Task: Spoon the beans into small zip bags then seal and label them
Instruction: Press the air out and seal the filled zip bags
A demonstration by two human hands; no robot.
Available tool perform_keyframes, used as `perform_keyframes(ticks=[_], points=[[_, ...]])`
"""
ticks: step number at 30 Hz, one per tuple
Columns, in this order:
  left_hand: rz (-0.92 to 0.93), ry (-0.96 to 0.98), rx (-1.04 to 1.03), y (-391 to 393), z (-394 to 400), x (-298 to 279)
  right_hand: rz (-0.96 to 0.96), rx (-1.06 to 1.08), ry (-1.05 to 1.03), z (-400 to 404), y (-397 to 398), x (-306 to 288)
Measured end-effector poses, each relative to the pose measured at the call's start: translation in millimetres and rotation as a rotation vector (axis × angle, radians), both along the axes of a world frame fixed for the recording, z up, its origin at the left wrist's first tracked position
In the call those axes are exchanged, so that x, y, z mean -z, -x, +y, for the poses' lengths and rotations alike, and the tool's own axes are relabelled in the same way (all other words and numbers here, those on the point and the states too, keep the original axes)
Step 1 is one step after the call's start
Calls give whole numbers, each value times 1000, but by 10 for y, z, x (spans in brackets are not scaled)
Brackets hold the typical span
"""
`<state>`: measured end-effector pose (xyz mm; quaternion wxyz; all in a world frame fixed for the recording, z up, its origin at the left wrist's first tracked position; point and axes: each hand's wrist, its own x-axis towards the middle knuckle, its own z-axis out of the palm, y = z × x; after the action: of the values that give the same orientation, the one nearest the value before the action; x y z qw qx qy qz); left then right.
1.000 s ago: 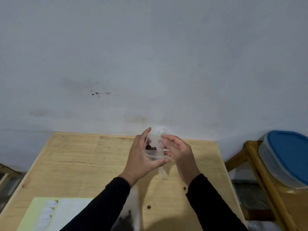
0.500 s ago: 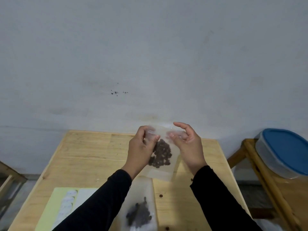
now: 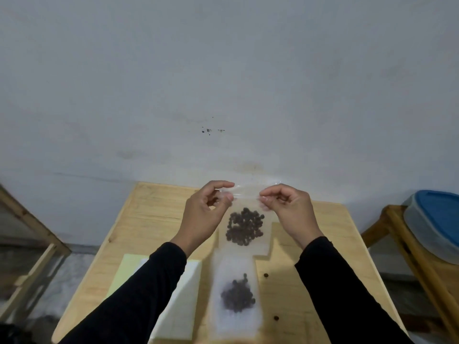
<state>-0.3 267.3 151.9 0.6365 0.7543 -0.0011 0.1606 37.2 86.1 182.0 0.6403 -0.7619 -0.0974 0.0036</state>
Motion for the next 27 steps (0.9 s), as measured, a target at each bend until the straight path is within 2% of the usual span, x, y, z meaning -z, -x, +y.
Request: perform_keyframes(ticks=[6, 11, 19, 27], points=[[-27, 60, -145, 225, 129, 10, 7, -99, 9, 272, 64, -2], [8, -58, -188, 446, 211, 45, 46, -279, 85, 401, 154, 14], [84, -47, -235, 683, 262, -33, 79, -415, 78, 581, 234, 50], [124, -29, -309, 771, 558, 23, 113, -439, 78, 952, 274, 141]])
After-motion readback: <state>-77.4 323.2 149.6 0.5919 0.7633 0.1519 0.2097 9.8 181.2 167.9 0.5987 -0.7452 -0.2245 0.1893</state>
